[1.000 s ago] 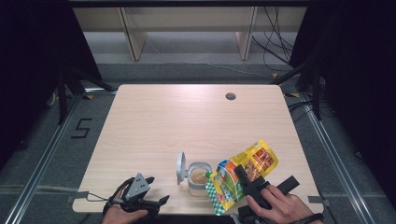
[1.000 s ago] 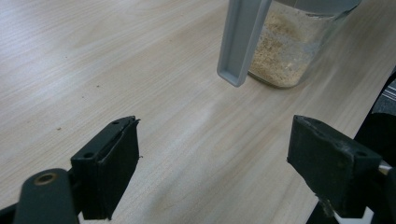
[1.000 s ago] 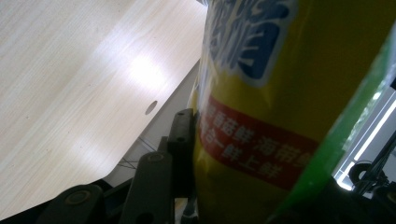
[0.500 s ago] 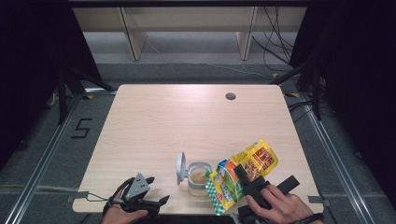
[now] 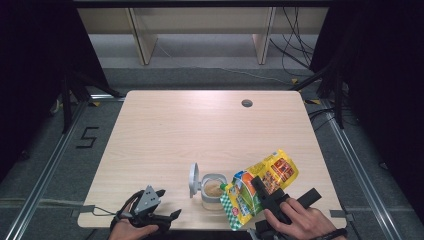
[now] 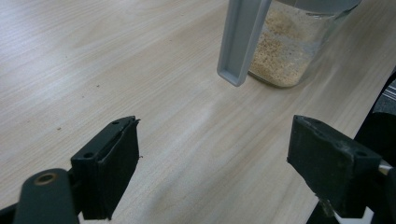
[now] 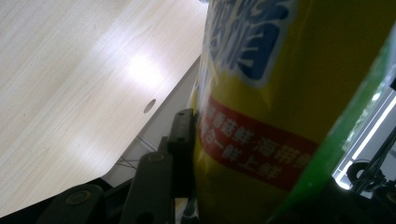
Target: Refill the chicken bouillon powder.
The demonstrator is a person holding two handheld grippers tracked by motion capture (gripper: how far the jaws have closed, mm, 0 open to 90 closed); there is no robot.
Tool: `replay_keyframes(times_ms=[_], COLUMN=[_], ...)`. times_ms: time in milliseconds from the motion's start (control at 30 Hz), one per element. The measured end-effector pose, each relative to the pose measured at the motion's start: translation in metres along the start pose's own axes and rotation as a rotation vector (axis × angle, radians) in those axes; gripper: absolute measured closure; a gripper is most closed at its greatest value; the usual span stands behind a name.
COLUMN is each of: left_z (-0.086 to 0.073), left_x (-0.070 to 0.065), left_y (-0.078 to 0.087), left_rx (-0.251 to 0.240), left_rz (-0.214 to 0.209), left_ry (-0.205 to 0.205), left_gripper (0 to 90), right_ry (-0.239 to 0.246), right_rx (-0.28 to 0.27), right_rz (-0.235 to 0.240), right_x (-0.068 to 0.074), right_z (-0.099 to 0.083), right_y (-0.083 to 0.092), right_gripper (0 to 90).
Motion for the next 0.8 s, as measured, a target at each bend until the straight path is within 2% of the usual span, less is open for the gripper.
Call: replay_keyframes(times_ms=[433, 467, 500, 600, 667, 733, 767, 800], left_z=[-0.0001, -0.0001, -0.0001, -0.0001, 0.0003, 0.0003, 0.0003, 0.0004], left_x=[-0.0001, 0.0000, 0.0000, 0.0003, -0.0016, -0.0015, -0.0016, -0.0016], left_y=[-0.0002, -0.0001, -0.0001, -0.0001, -0.0014, -0.0017, -0.0012, -0.0012], left_rx=[0.000, 0.000, 0.000, 0.002, -0.018, -0.021, -0.018, -0.017], left_rz=[0.001, 0.000, 0.001, 0.003, 0.000, -0.001, 0.000, 0.000], left_ry=[0.001, 0.001, 0.001, -0.001, 0.025, 0.026, 0.026, 0.025], left_gripper=[16.0, 16.0, 16.0, 16.0, 16.0, 16.0, 16.0, 16.0], right_ry=[-0.002, -0.012, -0.007, -0.001, 0.003, 0.004, 0.003, 0.013], right_rx=[0.005, 0.004, 0.013, 0.005, 0.008, 0.005, 0.003, 0.004], right_rz=[-0.003, -0.001, -0.012, 0.013, -0.004, -0.013, 0.003, -0.002], right_x=[0.0015, 0.0025, 0.0023, 0.0007, 0.0007, 0.0015, 0.0027, 0.0021], right_z=[-0.0010, -0.0011, -0.0011, -0.0009, -0.0010, -0.0007, -0.0006, -0.0003], right_y=[0.0003, -0.0003, 0.0003, 0.0008, 0.0005, -0.0007, -0.0008, -0.0003], right_gripper=[67.5, 67.5, 67.5, 67.5, 67.5, 67.5, 67.5, 67.5])
Point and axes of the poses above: each handheld gripper's, and its own axes: y roughly backward along the jaws, z roughly out of its top, x roughly to its left, the point moved 4 cm from there along -y, roughly forward along the jaws, and after that the axes turned 3 degrees about -x, right-handed, at the moved point
